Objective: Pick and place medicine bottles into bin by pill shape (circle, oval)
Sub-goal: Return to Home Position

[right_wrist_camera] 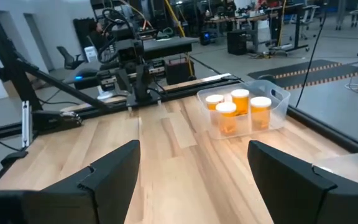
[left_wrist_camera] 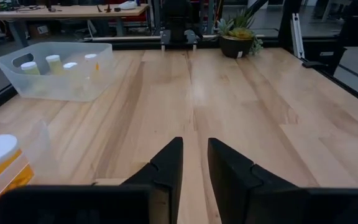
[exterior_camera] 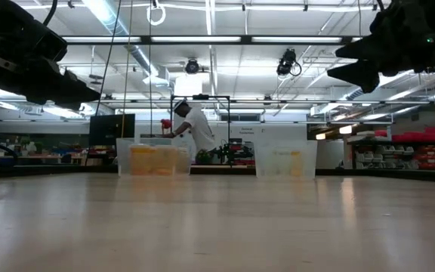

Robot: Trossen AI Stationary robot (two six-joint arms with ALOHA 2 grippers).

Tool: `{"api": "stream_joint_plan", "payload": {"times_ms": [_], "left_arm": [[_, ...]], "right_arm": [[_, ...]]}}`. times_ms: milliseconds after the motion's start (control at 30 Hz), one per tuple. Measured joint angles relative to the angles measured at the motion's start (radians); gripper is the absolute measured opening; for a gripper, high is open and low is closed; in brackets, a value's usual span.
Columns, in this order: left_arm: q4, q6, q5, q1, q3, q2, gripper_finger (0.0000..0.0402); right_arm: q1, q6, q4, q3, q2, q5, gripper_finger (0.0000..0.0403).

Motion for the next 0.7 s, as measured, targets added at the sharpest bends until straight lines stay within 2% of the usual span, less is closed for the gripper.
{"api": "stream_joint_plan", "payload": {"times_ms": [233, 433, 700], "left_arm": [[0.000, 0.000, 0.000, 0.000, 0.000, 0.000, 0.0075], [0.000, 0.000, 0.000, 0.000, 0.000, 0.000, 0.0077], [0.000, 0.000, 0.000, 0.000, 0.000, 0.000, 0.0087]], "right_arm": [[0.089, 0.033, 0.000, -0.048, -0.003, 0.078, 0.0305], [0.147, 0.032, 0.047, -0.118, -0.003, 0.082, 0.0305], [0.156, 0.074, 0.052, -0.156, -0.003, 0.082, 0.0305]]}}
